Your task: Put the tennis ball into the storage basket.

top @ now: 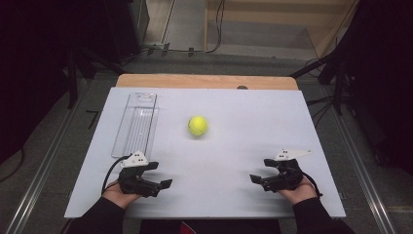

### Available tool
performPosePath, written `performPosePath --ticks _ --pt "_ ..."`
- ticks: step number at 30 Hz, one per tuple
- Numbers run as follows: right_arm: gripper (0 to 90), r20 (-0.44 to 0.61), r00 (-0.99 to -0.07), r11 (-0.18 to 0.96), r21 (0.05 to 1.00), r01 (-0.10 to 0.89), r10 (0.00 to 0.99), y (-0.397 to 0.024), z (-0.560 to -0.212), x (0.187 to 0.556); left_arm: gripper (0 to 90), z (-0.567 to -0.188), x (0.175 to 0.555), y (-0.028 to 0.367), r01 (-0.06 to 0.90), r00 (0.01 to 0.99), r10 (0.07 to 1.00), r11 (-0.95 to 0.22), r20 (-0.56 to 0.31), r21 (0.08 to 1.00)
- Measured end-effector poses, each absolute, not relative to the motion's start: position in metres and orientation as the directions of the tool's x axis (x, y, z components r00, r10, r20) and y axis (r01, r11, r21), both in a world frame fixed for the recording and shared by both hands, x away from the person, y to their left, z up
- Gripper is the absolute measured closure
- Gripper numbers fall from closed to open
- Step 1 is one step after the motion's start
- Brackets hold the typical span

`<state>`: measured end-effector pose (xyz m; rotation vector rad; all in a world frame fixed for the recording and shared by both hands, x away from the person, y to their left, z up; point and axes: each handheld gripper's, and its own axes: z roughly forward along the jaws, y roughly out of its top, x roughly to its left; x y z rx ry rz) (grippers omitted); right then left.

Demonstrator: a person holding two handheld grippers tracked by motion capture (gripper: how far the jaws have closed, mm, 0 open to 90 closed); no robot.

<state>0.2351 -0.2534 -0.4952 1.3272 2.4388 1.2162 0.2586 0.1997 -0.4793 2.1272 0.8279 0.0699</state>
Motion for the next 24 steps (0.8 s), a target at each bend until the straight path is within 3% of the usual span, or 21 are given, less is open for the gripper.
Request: performPosePath --ticks 24 --pt "11.3 0.264 -0.616 0.306 0.684 0.662 0.742 -0.2535 -0.4961 0.2374 14.5 -0.4783 0.2559 0.2010 0.537 0.774 0.592 -0.430 -0.223 0.726"
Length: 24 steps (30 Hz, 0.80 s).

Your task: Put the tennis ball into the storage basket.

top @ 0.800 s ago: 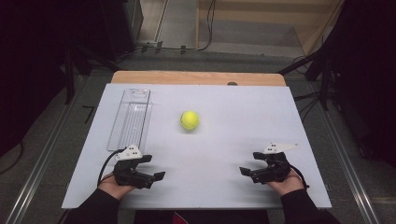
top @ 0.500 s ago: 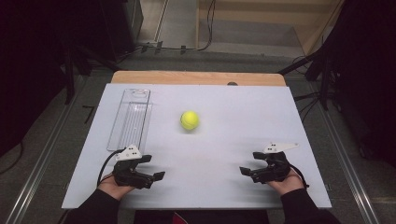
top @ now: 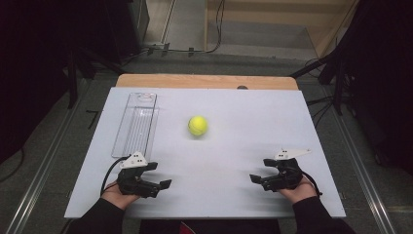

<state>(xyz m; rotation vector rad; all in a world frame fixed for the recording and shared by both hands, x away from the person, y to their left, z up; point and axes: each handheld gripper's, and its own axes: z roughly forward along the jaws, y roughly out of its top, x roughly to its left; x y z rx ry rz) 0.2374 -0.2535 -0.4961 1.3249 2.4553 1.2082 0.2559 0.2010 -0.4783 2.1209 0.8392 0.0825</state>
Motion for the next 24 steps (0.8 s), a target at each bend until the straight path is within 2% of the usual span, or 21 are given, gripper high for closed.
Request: performPosePath --ticks 24 --pt "11.5 0.262 -0.618 0.311 0.682 0.662 0.741 -0.2529 -0.4975 0.2367 14.6 -0.4784 0.2564 0.2005 0.537 0.778 0.587 -0.434 -0.224 0.724"
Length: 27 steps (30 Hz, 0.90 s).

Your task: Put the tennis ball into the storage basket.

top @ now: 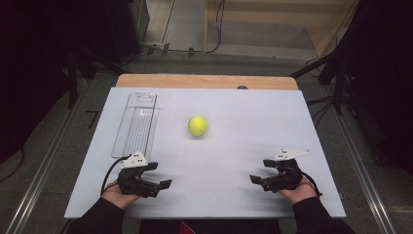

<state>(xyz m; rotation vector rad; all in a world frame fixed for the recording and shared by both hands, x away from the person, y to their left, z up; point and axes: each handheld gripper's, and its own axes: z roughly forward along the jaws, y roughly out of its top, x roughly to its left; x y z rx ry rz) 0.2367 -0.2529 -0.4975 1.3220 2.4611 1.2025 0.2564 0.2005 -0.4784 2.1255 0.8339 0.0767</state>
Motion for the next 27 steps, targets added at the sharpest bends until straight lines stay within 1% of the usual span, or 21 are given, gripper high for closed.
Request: performPosePath --ticks 11,16,23,27 --pt "11.5 0.267 -0.620 0.309 0.682 0.662 0.738 -0.253 -0.497 0.237 15.8 -0.475 0.257 0.200 0.542 0.774 0.585 -0.411 -0.243 0.733" --pt "11.5 0.267 -0.620 0.310 0.682 0.662 0.738 -0.253 -0.498 0.237 15.9 -0.470 0.256 0.196 0.531 0.773 0.596 -0.419 -0.218 0.737" --pt "11.5 0.272 -0.618 0.306 0.681 0.665 0.738 -0.253 -0.497 0.236 15.8 -0.465 0.259 0.192 0.560 0.757 0.597 -0.382 -0.266 0.735" --pt "11.5 0.271 -0.617 0.308 0.679 0.667 0.739 -0.253 -0.498 0.236 15.8 -0.464 0.260 0.188 0.559 0.755 0.601 -0.384 -0.261 0.734"
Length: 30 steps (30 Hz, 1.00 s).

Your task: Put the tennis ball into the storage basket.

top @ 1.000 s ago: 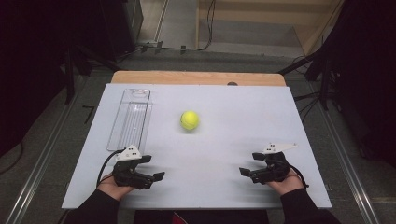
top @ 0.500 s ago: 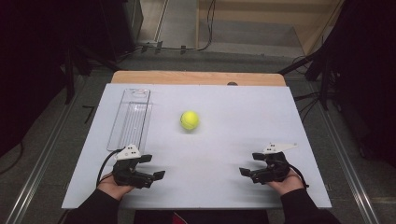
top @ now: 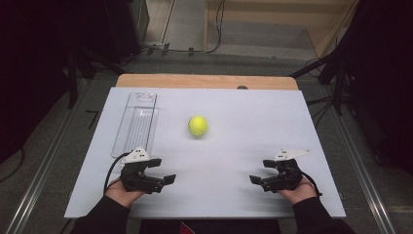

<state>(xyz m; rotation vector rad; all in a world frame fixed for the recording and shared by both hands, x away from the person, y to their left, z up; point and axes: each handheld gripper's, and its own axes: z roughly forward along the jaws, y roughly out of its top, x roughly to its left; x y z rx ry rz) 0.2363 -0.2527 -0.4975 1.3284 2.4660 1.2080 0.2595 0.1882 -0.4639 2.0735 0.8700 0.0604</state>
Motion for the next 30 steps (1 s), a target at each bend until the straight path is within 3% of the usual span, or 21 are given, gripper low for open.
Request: performPosePath --ticks 30 --pt "11.5 0.269 -0.621 0.315 0.677 0.666 0.736 -0.252 -0.498 0.236 15.7 -0.464 0.271 0.159 0.553 0.764 0.596 -0.406 -0.248 0.727"
